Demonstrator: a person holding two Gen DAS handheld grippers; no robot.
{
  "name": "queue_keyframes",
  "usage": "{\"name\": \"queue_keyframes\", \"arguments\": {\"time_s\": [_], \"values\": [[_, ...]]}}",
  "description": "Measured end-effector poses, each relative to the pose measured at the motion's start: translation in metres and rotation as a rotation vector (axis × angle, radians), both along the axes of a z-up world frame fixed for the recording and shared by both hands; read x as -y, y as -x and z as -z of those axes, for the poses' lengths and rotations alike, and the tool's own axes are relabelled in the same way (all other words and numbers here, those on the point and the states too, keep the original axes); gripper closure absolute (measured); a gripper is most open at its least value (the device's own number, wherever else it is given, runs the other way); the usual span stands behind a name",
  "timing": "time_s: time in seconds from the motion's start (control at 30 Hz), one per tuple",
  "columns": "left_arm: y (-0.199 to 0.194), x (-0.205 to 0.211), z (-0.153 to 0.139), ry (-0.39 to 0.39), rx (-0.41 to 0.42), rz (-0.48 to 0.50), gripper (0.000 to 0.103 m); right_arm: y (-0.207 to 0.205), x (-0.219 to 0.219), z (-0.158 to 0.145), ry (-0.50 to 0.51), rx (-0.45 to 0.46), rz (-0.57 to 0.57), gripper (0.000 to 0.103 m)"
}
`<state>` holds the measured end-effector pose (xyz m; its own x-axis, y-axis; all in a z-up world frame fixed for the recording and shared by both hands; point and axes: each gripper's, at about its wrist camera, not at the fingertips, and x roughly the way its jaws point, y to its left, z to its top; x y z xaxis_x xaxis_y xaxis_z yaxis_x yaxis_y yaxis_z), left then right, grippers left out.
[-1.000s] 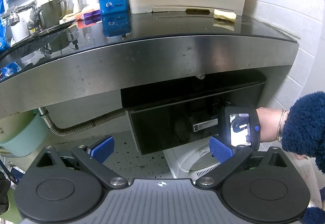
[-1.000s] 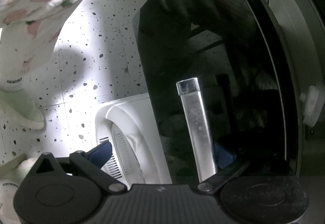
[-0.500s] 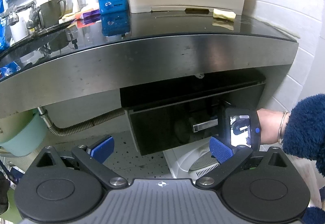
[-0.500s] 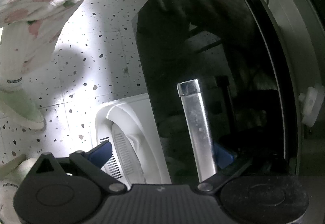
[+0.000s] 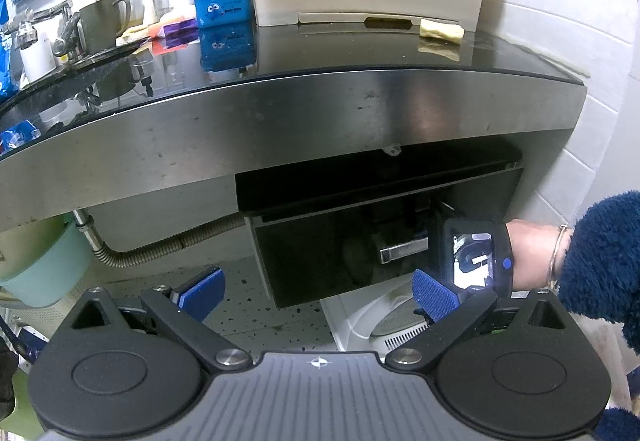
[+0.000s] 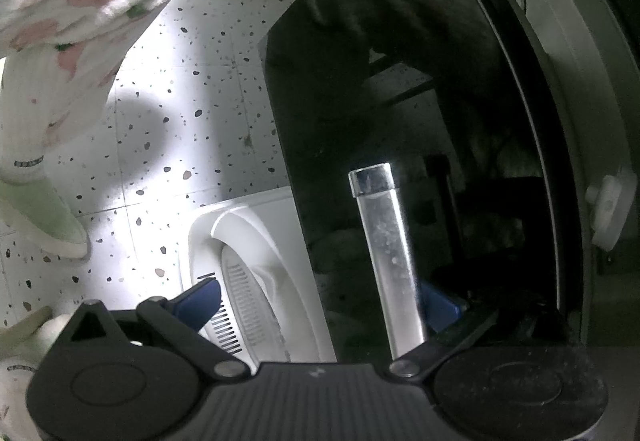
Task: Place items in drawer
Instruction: 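Pull the black drawer open with the right tool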
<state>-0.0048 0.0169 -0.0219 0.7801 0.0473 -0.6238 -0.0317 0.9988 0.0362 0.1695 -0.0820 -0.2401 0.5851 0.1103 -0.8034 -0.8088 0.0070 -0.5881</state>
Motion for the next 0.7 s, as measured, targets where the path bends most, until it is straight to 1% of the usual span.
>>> {"name": "queue_keyframes", "arguments": {"time_s": [0.7], "values": [[0.0004, 0.0014, -0.0002, -0.003, 0.003, 0.002, 0.002, 0.0046, 0.0003, -0.0037, -0.015, -0.011, 0.0, 0.0]]}}
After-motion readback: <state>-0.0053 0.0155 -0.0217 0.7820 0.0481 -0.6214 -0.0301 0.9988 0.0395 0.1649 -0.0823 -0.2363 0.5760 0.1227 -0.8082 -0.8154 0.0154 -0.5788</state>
